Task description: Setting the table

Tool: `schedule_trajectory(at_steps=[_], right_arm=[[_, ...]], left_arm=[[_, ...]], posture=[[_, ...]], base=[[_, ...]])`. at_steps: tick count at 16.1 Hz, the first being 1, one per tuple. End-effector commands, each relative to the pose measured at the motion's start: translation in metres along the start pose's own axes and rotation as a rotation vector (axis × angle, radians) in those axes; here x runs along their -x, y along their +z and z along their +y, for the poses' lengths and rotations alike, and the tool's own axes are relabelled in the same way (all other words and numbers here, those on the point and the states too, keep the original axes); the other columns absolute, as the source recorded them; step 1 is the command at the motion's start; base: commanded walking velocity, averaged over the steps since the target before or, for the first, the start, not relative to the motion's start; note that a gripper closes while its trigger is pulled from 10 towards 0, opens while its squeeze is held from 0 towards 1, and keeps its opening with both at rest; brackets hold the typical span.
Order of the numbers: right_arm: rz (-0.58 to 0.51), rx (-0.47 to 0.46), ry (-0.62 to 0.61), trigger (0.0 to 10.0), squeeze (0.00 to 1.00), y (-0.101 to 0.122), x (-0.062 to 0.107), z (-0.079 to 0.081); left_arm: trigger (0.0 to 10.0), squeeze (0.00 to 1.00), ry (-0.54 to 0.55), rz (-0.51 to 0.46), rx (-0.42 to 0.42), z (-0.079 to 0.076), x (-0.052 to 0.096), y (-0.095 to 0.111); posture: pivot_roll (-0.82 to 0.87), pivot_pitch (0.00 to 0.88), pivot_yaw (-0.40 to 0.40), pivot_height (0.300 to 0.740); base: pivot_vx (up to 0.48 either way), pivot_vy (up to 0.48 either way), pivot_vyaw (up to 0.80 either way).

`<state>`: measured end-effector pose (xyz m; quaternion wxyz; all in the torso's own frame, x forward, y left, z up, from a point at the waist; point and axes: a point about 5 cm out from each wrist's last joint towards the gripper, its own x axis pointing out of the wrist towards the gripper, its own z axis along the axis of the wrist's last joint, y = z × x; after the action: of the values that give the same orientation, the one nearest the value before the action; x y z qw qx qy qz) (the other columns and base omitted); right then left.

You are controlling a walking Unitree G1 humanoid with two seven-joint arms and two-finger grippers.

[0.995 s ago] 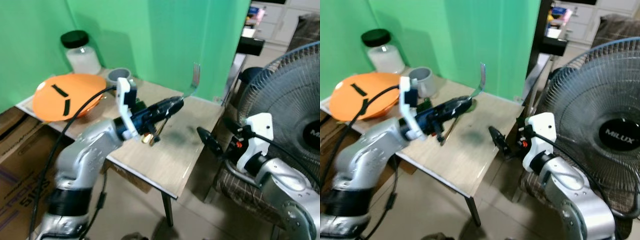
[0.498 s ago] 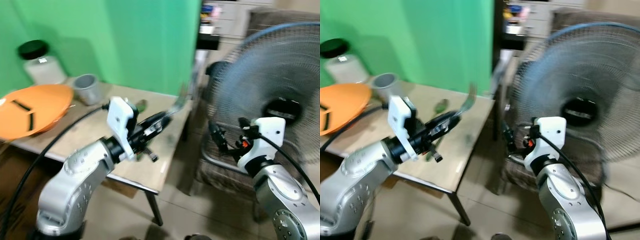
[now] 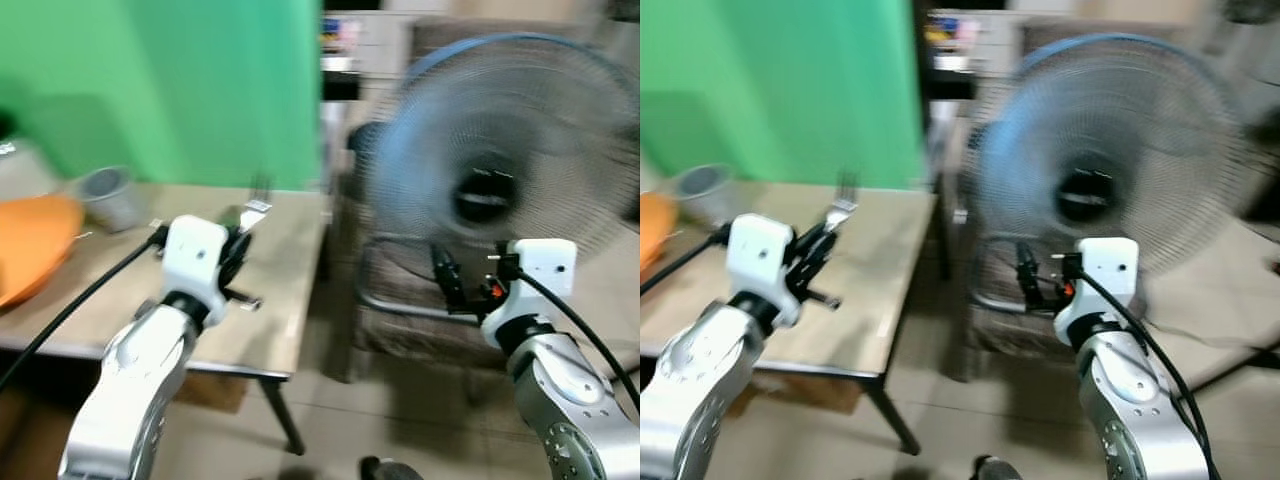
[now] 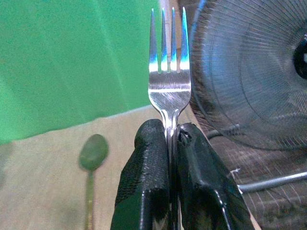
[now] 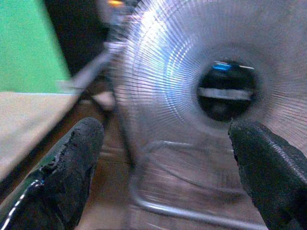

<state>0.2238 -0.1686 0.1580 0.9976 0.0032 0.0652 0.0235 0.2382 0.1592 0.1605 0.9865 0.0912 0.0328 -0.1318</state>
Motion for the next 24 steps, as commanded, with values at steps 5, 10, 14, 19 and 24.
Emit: schedule_trajectory(at_steps=[5, 10, 14, 19, 24], right_arm=[[0.015, 0.006, -0.036, 10.0, 0.00, -0.002, -0.004, -0.002], [0.008, 0.013, -0.024, 10.0, 0.00, 0.001, -0.008, -0.002], [-0.002, 0.026, -0.022, 10.0, 0.00, 0.004, -0.011, -0.001], [0.007, 0.013, -0.065, 10.0, 0.00, 0.006, -0.018, -0.003], [-0.025, 0.038, -0.033, 10.0, 0.00, 0.013, -0.024, 0.001]], left_arm=[[10.0, 0.00, 0.045, -0.044, -0.028, 0.002, -0.002, 0.006], [10.0, 0.00, 0.082, -0.077, 0.002, 0.003, -0.005, 0.009], [10.0, 0.00, 0.093, -0.086, 0.005, 0.004, -0.007, 0.010], [10.0, 0.00, 0.132, -0.115, 0.063, 0.007, -0.010, 0.013], [10.0, 0.00, 0.149, -0.123, 0.078, 0.011, -0.010, 0.014]], posture=[[-0.01, 0.000, 0.060, 0.740], [-0.01, 0.000, 0.050, 0.740], [-0.02, 0.000, 0.047, 0.740], [-0.01, 0.000, 0.035, 0.740], [0.00, 0.000, 0.026, 0.740]], base=[[0.000, 0.000, -0.80], [0.000, 0.000, -0.80], [0.000, 0.000, -0.80], [0.000, 0.000, -0.80], [0.000, 0.000, -0.80]])
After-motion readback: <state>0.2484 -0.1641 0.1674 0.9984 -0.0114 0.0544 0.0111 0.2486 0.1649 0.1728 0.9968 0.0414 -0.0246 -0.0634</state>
